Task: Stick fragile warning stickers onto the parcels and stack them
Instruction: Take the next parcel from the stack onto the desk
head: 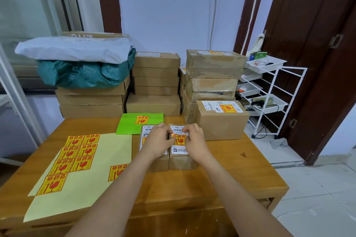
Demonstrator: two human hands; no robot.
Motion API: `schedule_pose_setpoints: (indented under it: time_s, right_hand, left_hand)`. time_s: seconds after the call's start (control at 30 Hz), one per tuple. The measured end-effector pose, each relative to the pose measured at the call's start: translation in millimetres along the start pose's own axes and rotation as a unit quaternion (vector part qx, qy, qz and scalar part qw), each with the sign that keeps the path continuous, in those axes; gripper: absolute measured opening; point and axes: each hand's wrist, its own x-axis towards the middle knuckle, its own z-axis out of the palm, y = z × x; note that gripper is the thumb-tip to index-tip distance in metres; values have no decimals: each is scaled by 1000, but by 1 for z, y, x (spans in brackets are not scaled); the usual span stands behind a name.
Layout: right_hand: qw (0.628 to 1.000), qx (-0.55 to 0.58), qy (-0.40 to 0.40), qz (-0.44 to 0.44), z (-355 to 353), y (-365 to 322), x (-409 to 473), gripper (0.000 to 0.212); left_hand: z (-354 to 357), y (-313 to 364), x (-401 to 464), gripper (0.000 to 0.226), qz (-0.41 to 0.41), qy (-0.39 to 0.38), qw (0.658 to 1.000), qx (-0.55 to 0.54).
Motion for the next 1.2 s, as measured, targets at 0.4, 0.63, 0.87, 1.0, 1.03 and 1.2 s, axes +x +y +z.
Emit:
schedule_pose_setpoints:
  time_s: [0.4,0.63,0.87,1.0,1.03,1.2]
  right_hand:
    - [999,-47,-4,5,1,-2,4,29]
    - [999,-45,-21,13,-2,-5,3,38]
    - [998,-10,-50,20,-4,-6,2,41]
    - [998,-2,-50,24,-4,-5,2,40]
    - [999,-3,-48,23,-4,-5,2,39]
    - [999,-8,-47,19,-4,-3,2,39]
  left_hand:
    - [3,0,1,27,-9,25,999,19]
    - [1,4,0,32,-17,20,999,22]
    - [0,6,0,29,-30,17,999,-1]
    - [0,5,1,27,-36,20,999,-9]
    - [0,5,1,25,-37,22,999,-10]
    - [-1,7,1,15,-31,23,999,-3]
